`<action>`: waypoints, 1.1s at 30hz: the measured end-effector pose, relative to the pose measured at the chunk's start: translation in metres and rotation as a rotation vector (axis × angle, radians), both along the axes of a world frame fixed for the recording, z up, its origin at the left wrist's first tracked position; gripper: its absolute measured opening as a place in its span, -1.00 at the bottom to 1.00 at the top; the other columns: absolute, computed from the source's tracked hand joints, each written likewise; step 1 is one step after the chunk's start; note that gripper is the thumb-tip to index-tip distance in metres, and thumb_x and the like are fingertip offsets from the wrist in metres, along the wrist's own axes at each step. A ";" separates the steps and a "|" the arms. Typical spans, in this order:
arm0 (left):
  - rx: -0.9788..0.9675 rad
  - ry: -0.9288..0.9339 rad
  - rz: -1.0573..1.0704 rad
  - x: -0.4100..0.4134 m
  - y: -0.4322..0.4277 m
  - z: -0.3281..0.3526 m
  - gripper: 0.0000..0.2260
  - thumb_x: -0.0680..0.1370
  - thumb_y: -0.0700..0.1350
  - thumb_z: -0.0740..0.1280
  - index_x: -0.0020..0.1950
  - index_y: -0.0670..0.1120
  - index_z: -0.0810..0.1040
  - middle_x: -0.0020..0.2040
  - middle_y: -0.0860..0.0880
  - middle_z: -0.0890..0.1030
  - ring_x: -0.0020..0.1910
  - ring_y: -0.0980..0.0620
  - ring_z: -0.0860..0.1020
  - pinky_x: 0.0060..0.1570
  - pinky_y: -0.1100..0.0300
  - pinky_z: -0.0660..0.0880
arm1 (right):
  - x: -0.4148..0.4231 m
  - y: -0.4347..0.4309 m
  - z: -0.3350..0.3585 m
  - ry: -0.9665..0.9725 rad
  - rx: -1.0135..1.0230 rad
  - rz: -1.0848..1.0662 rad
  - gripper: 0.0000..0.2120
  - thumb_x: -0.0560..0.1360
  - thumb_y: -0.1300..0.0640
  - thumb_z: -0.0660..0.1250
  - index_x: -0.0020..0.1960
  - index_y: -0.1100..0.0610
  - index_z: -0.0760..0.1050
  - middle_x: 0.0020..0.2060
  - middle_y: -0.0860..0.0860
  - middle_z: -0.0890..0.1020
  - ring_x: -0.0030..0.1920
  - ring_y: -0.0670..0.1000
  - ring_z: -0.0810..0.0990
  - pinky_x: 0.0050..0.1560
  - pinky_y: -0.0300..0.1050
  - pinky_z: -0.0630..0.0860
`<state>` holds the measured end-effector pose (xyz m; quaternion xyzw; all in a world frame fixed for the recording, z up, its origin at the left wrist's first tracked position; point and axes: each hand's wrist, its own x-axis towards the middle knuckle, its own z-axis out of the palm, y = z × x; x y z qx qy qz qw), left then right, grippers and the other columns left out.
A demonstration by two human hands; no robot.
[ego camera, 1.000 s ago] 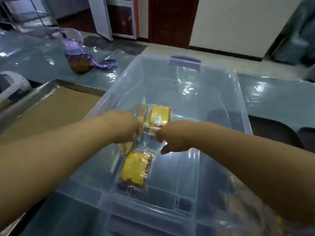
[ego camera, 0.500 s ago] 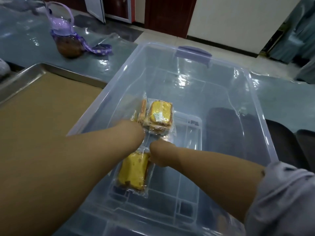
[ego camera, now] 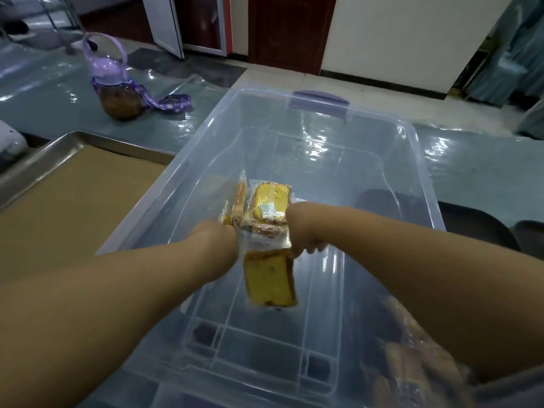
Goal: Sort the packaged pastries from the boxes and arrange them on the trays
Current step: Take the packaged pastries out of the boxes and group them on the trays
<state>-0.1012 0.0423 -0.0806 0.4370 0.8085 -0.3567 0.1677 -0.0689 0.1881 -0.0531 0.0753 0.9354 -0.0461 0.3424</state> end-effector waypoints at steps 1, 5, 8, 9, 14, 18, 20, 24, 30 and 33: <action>0.042 0.010 -0.038 0.001 0.000 0.002 -0.67 0.58 -0.20 0.22 0.35 -0.16 0.43 0.34 -0.12 0.38 0.19 -0.11 0.48 0.08 0.10 0.51 | 0.001 0.007 0.007 0.001 0.016 -0.016 -0.68 0.45 0.13 0.45 0.07 0.33 0.51 -0.28 0.10 0.62 -0.32 0.03 0.61 -0.25 -0.14 0.58; 0.061 0.003 -0.200 0.002 0.003 0.009 -0.70 0.59 -0.17 0.20 0.31 -0.15 0.48 0.43 -0.11 0.29 0.22 -0.13 0.42 0.09 0.07 0.44 | 0.008 0.032 0.023 0.097 0.089 -0.061 -0.72 0.45 0.10 0.45 -0.26 0.26 0.45 -0.58 0.03 0.50 -0.59 -0.06 0.46 -0.53 -0.27 0.43; 0.002 0.000 -0.235 -0.005 0.010 0.010 -0.76 0.56 -0.22 0.22 0.19 -0.14 0.56 0.15 -0.09 0.56 0.06 -0.11 0.55 0.02 0.07 0.53 | 0.015 0.045 0.022 0.146 0.111 -0.110 -0.65 0.46 0.15 0.43 -0.36 0.19 0.32 -0.46 0.05 0.45 -0.51 -0.03 0.41 -0.51 -0.26 0.34; -0.013 0.007 -0.238 -0.007 0.012 0.010 -0.78 0.55 -0.24 0.22 0.15 -0.14 0.57 0.09 -0.08 0.59 0.02 -0.11 0.57 -0.03 0.07 0.52 | 0.016 0.048 0.021 0.152 0.114 -0.120 -0.64 0.47 0.16 0.42 -0.37 0.19 0.30 -0.44 0.05 0.42 -0.49 -0.03 0.39 -0.51 -0.25 0.32; 0.035 0.050 -0.222 -0.022 0.025 0.008 -0.77 0.55 -0.24 0.19 0.13 -0.10 0.56 0.04 -0.06 0.58 -0.03 -0.11 0.58 -0.18 0.08 0.47 | 0.014 0.054 0.017 0.232 0.069 -0.152 -0.73 0.51 0.20 0.34 -0.31 0.19 0.33 -0.39 0.03 0.40 -0.44 -0.03 0.37 -0.48 -0.24 0.29; 0.106 0.105 -0.134 -0.030 0.039 0.004 -0.73 0.56 -0.24 0.18 0.20 -0.07 0.54 0.21 -0.15 0.49 0.09 -0.15 0.54 -0.14 0.07 0.45 | 0.013 0.054 0.014 0.258 0.047 -0.148 -0.76 0.53 0.14 0.31 -0.25 0.19 0.33 -0.35 0.01 0.38 -0.37 -0.05 0.35 -0.42 -0.22 0.26; 0.097 0.117 -0.094 -0.031 0.048 0.004 -0.73 0.56 -0.24 0.20 0.22 -0.07 0.53 0.22 -0.15 0.49 0.12 -0.17 0.51 -0.10 0.07 0.44 | 0.012 0.054 0.012 0.265 0.038 -0.154 -0.74 0.52 0.13 0.32 -0.27 0.16 0.31 -0.34 0.01 0.39 -0.38 -0.06 0.35 -0.40 -0.22 0.28; 0.090 0.055 -0.040 -0.027 0.062 -0.006 -0.70 0.56 -0.26 0.21 0.27 -0.08 0.49 0.27 -0.16 0.48 0.21 -0.18 0.49 0.00 0.04 0.47 | 0.012 0.054 0.012 0.277 0.018 -0.174 -0.67 0.52 0.13 0.32 -0.32 0.10 0.25 -0.35 0.01 0.39 -0.39 -0.06 0.34 -0.44 -0.23 0.23; 0.109 0.049 -0.173 -0.024 0.069 -0.007 -0.66 0.60 -0.14 0.17 0.37 -0.13 0.40 0.36 -0.13 0.32 0.41 -0.23 0.20 0.21 -0.03 0.35 | 0.012 0.060 0.014 0.304 0.024 -0.230 -0.70 0.52 0.17 0.31 -0.32 0.11 0.27 -0.36 0.01 0.39 -0.39 -0.05 0.34 -0.42 -0.20 0.26; 0.124 -0.003 -0.182 -0.028 0.069 -0.009 -0.67 0.57 -0.16 0.22 0.33 -0.13 0.45 0.35 -0.11 0.29 0.39 -0.20 0.20 0.16 0.01 0.39 | 0.011 0.063 0.015 0.326 0.039 -0.280 -0.71 0.52 0.16 0.30 -0.31 0.10 0.26 -0.34 0.02 0.39 -0.36 -0.04 0.36 -0.30 -0.15 0.33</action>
